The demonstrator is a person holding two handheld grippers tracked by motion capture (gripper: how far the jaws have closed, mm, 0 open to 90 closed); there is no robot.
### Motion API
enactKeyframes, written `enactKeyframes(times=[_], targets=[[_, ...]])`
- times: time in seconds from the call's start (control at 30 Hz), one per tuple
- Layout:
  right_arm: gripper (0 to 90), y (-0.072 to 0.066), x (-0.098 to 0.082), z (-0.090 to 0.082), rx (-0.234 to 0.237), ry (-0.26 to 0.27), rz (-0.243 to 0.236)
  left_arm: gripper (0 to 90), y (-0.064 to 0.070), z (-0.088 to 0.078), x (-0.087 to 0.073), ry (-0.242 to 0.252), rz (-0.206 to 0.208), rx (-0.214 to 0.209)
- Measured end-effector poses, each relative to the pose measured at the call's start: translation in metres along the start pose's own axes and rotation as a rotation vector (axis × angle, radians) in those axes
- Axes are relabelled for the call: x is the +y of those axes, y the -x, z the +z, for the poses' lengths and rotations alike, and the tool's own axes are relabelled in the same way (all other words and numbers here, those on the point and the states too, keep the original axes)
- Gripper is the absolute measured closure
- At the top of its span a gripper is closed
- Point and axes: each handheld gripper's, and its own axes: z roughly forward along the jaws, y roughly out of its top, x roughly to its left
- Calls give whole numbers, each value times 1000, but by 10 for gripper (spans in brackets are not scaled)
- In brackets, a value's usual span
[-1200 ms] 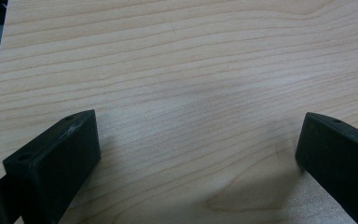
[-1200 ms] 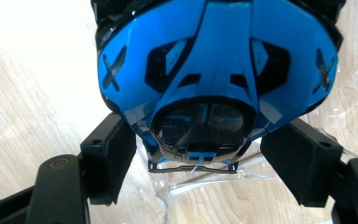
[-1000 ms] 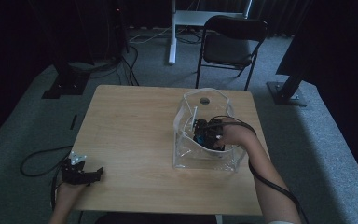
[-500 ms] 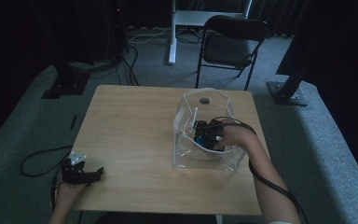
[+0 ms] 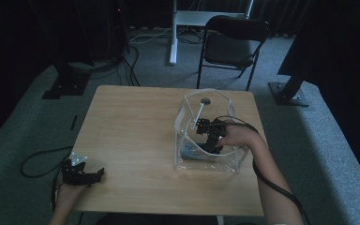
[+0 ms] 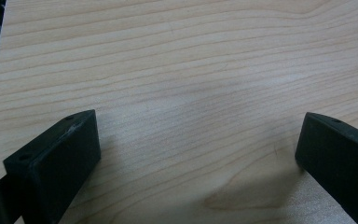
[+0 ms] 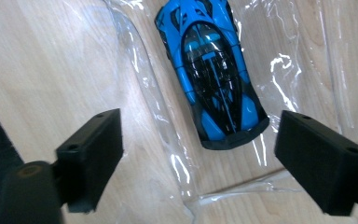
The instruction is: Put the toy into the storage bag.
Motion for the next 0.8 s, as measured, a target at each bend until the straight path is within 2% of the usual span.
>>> enactKeyframes(times=[0.2, 0.3, 0.43, 0.8], targets=[[133, 4, -3, -3, -4, 52, 43, 3, 0, 0, 0, 0, 0, 0], [134, 4, -4, -3, -11, 59, 44, 3, 0, 0, 0, 0, 0, 0], [133, 4, -5, -9, -21, 104, 77, 3, 0, 0, 0, 0, 0, 0], [134, 0, -12, -20, -24, 192, 98, 3, 0, 0, 0, 0, 3, 0]])
